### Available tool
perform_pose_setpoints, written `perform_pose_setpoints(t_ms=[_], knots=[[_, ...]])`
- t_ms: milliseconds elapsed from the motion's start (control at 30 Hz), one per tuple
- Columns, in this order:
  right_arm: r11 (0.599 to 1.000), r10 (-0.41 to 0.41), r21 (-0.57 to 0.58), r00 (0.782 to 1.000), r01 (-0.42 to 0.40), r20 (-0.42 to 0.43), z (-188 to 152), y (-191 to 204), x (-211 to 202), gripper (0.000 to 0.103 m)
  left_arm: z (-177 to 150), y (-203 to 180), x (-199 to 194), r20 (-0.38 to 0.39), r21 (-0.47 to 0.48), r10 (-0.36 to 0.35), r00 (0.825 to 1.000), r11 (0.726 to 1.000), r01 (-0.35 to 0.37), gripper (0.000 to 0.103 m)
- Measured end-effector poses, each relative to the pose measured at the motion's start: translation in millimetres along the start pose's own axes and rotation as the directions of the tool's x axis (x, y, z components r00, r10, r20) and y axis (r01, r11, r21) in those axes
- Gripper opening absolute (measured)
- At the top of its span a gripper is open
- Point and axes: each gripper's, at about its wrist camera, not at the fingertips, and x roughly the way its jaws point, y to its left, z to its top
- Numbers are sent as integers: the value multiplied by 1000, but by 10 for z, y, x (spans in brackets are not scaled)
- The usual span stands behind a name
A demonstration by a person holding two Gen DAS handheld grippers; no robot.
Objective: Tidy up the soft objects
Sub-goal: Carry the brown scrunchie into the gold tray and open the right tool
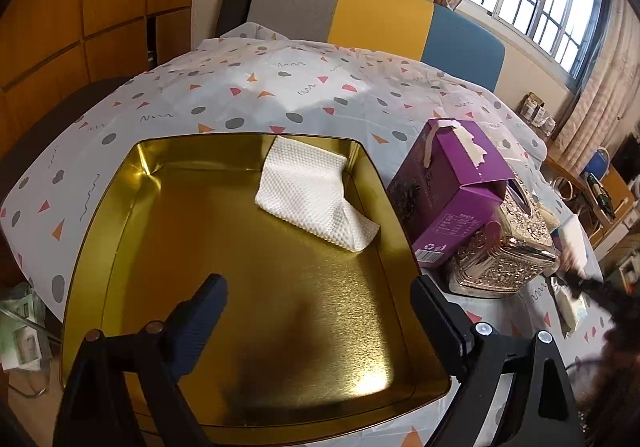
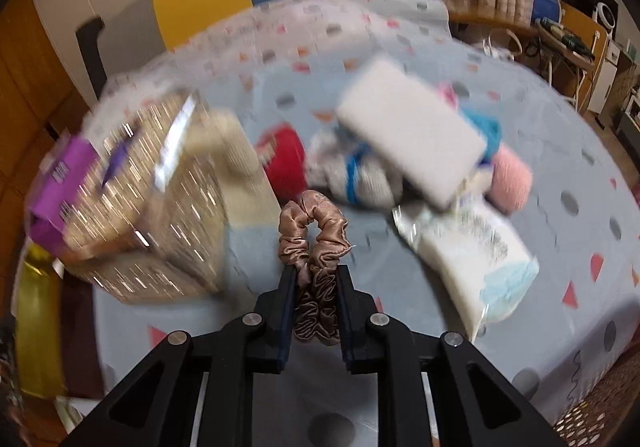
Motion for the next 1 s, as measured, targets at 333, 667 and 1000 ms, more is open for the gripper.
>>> perform_pose_setpoints(t_ms=[333,667,1000], knots=[[980,172,-119,976,-157,130,746,701,-395,18,71,272,-52,19,-53,61,998,997,-60,96],[719,471,-533,877,-446,-99,-22,2251,-571,18,108,697,-143,41,-139,143,989,981,-136,99],[745,284,-564,935,-355,-213,-616,2619,141,32,98,746,-200,64,-129,151,986,981,-142,100]])
